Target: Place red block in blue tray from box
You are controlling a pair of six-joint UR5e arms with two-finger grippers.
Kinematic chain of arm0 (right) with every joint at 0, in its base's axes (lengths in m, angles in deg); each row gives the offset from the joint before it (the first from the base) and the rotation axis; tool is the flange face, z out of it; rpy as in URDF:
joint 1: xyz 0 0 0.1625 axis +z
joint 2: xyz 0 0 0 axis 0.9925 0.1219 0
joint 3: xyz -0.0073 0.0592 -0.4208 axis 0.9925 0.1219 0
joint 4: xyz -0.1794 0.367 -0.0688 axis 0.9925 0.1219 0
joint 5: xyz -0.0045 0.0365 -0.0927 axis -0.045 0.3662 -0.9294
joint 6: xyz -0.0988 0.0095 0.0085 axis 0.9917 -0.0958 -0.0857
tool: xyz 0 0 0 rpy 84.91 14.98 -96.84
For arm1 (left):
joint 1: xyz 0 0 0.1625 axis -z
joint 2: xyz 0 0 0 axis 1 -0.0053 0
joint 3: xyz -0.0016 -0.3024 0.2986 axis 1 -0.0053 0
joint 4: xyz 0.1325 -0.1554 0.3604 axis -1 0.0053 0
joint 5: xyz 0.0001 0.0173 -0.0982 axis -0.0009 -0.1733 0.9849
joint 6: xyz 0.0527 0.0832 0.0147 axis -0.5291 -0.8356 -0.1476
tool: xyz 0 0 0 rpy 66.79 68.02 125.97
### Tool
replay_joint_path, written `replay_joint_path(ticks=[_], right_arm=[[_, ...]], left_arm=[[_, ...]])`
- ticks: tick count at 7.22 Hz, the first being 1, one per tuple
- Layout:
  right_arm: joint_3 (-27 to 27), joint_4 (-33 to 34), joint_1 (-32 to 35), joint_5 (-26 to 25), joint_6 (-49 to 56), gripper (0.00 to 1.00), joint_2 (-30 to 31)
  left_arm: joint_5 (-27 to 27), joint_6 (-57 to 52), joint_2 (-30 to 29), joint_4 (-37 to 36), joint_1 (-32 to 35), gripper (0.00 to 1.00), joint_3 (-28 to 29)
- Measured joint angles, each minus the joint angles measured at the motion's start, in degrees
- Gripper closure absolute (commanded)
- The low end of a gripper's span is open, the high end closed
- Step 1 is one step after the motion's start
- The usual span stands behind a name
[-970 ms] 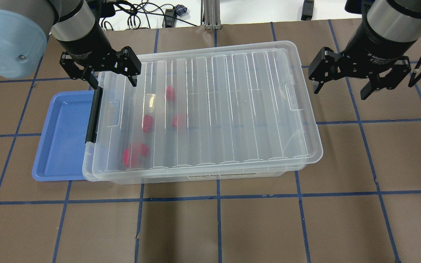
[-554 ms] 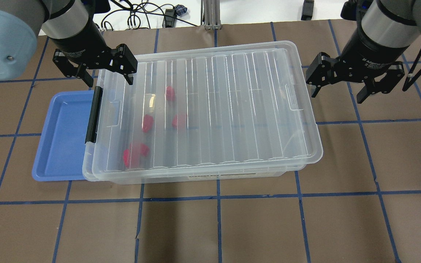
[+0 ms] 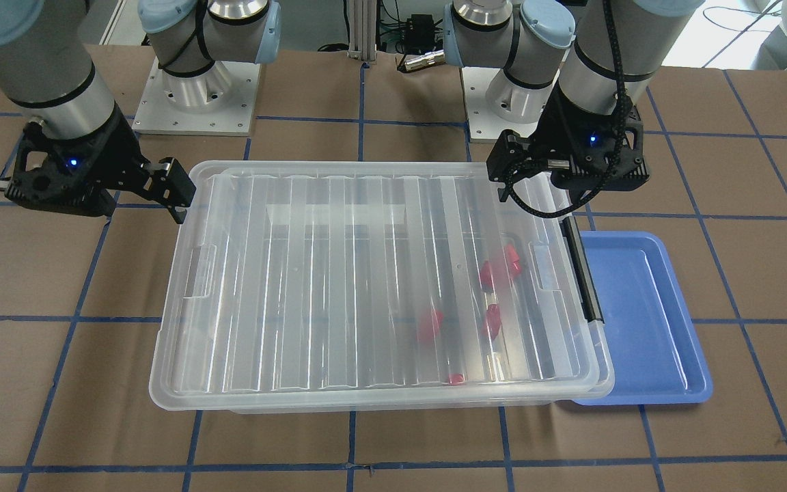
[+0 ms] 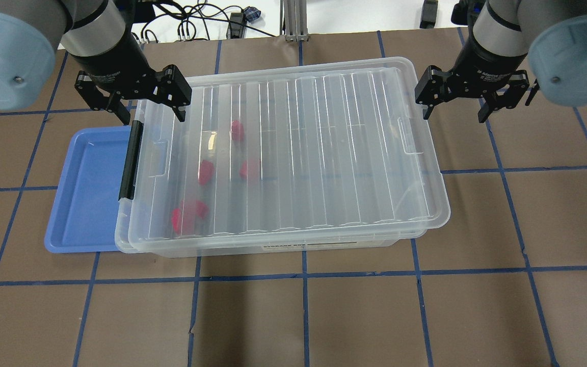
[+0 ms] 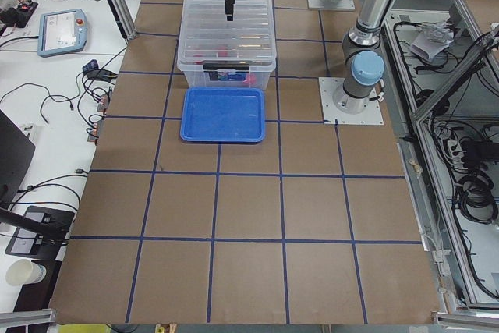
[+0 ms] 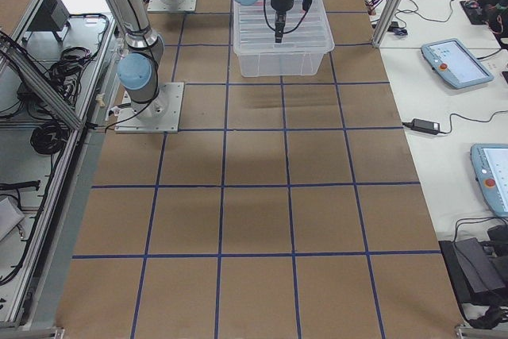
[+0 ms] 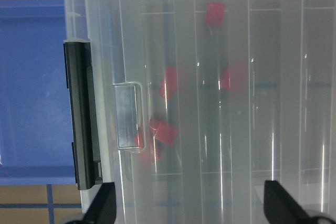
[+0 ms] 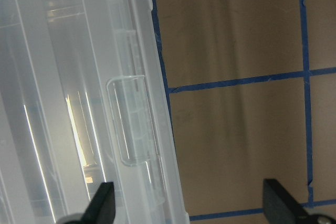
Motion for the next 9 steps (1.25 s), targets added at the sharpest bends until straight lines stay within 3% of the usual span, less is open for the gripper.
replay_joint_path(ticks=[4, 9], right_arm=[[-0.6, 3.8, -1.1, -0.3, 1.2, 0.00, -6.0], [-0.6, 3.9, -1.8, 0.7, 1.0, 0.00, -8.7]], left_arm=[[-0.1, -1.6, 0.8, 1.6, -0.2, 0.00, 0.1], [-0.1, -1.6, 0.1, 1.2, -0.2, 0.00, 0.0]])
